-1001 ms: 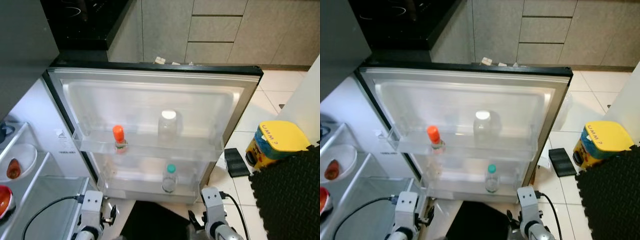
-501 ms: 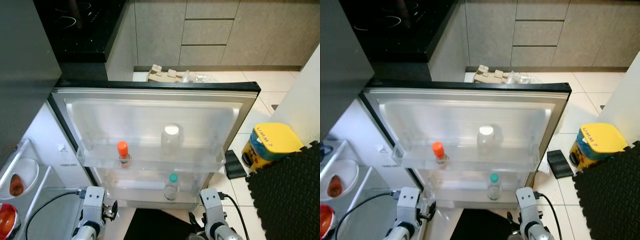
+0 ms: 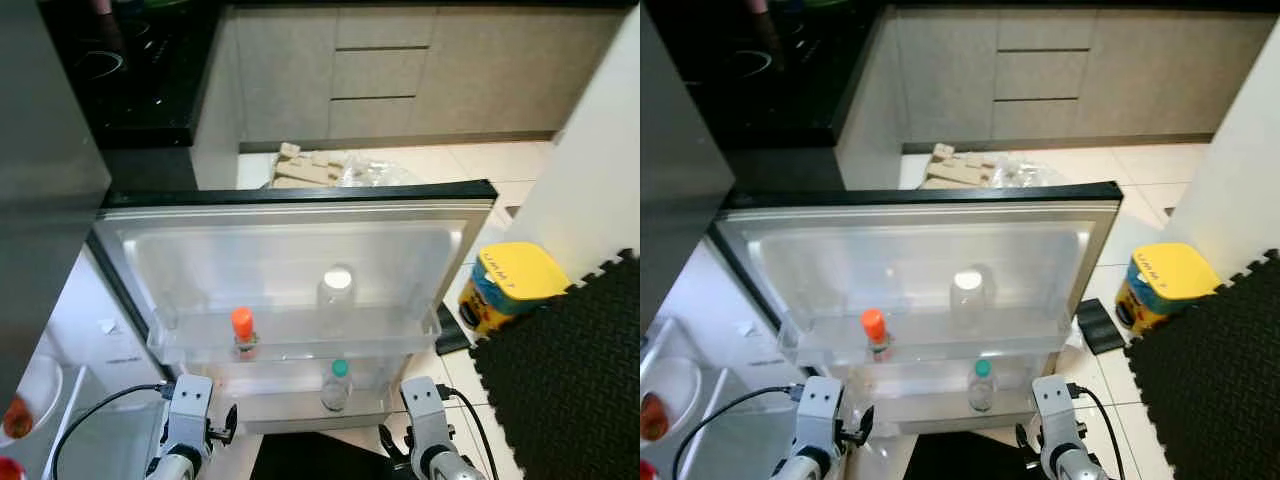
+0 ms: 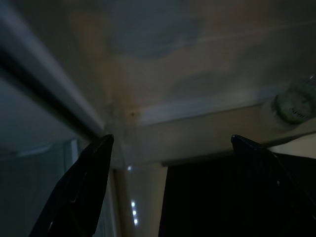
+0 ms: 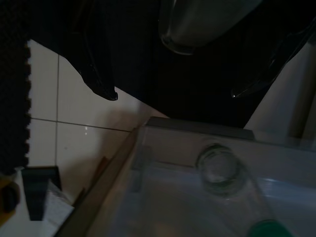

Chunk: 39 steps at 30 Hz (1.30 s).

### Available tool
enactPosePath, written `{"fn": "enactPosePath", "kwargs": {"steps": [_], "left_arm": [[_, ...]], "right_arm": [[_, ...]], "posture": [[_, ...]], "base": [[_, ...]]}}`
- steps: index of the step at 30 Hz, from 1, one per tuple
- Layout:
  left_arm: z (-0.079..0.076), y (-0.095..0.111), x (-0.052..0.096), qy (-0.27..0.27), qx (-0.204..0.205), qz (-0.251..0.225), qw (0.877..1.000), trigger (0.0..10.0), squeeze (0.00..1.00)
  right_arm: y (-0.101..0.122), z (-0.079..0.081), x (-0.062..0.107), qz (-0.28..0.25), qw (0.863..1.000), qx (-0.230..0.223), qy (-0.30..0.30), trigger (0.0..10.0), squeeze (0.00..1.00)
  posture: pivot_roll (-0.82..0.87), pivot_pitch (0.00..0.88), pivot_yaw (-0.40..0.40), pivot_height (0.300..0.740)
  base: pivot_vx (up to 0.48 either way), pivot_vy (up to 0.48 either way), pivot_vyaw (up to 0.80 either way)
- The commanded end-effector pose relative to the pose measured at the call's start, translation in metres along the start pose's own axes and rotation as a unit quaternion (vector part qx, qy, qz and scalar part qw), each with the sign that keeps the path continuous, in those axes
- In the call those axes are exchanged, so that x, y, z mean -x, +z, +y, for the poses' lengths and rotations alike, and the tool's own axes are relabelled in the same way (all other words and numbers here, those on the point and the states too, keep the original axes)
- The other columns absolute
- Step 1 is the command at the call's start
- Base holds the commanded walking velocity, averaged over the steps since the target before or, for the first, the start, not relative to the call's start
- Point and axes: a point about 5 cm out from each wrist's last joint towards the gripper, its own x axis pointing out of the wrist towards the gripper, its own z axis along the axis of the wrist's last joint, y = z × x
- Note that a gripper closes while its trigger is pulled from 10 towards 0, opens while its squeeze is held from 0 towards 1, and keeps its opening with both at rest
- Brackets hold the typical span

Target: Restocking fridge

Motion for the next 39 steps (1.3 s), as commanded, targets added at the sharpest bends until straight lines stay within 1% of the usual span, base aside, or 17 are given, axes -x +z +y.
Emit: {"fn": "enactPosePath", "kwargs": {"steps": [1, 4, 8, 9, 13, 19, 25, 35, 37, 38, 39], "left_arm": [[-0.004, -0.003, 0.001, -0.003, 0.002, 0.001, 1.0, 10.0, 0.0], [-0.004, -0.003, 0.001, -0.002, 0.002, -0.001, 1.0, 10.0, 0.0], [-0.001, -0.002, 0.002, 0.002, 0.006, -0.007, 1.0, 10.0, 0.0], [0.0, -0.001, 0.002, 0.002, 0.004, -0.008, 1.0, 10.0, 0.0], [0.0, -0.001, 0.002, 0.004, 0.002, -0.01, 1.0, 10.0, 0.0], [0.003, 0.0, 0.003, 0.01, 0.007, -0.014, 1.0, 10.0, 0.0], [0.003, -0.002, 0.005, 0.017, 0.004, -0.013, 1.0, 10.0, 0.0], [-0.001, -0.005, 0.006, 0.014, 0.008, -0.011, 1.0, 10.0, 0.0], [-0.001, -0.004, 0.006, 0.016, 0.011, -0.014, 1.0, 10.0, 0.0], [0.001, -0.004, 0.005, 0.023, 0.023, -0.01, 0.999, 10.0, 0.0], [0.002, -0.003, 0.004, 0.027, 0.024, -0.01, 0.999, 10.0, 0.0]], "right_arm": [[-0.003, 0.0, 0.001, 0.006, 1.0, 0.002, 0.002, 10.0, 0.0], [-0.002, 0.0, 0.001, 0.005, 1.0, 0.001, 0.005, 10.0, 0.0], [0.001, 0.0, 0.001, -0.009, 1.0, -0.008, 0.018, 10.0, 0.0], [0.003, 0.001, 0.001, -0.02, 0.999, -0.016, 0.027, 10.0, 0.0], [0.005, 0.001, 0.0, -0.029, 0.999, -0.025, 0.027, 10.0, 0.0], [0.008, 0.0, -0.001, -0.029, 0.999, -0.014, 0.013, 10.0, 0.0], [0.005, -0.003, 0.0, -0.021, 1.0, -0.007, 0.007, 10.0, 0.0], [0.002, -0.007, 0.001, -0.015, 1.0, -0.003, 0.0, 10.0, 0.0], [0.001, -0.007, 0.002, -0.014, 1.0, -0.003, -0.002, 10.0, 0.0], [0.001, -0.006, 0.002, -0.014, 1.0, -0.003, -0.002, 10.0, 0.0], [0.001, -0.006, 0.002, -0.014, 1.0, -0.002, -0.002, 10.0, 0.0]], "posture": [[-0.14, 0.014, -0.021, 0.676], [-0.14, 0.013, -0.02, 0.676], [-0.13, 0.013, -0.018, 0.676], [-0.13, 0.014, -0.018, 0.686], [-0.13, 0.015, -0.018, 0.701], [-0.14, 0.02, -0.017, 0.701], [-0.14, 0.023, -0.023, 0.701], [-0.14, 0.03, -0.021, 0.701], [-0.14, 0.03, -0.021, 0.701], [-0.14, 0.031, -0.02, 0.701], [-0.15, 0.032, -0.019, 0.701]], "base": [[0.0, 0.0, 0.0], [0.0, 0.0, 0.0], [0.0, 0.0, 0.0], [0.0, 0.0, 0.0], [0.0, 0.0, 0.0], [0.0, 0.0, 0.0], [0.0, 0.0, 0.0], [0.0, -0.462, 0.0], [0.0, -0.277, 0.0], [0.0, 0.0, 0.0], [0.0, 0.0, 0.0]]}}
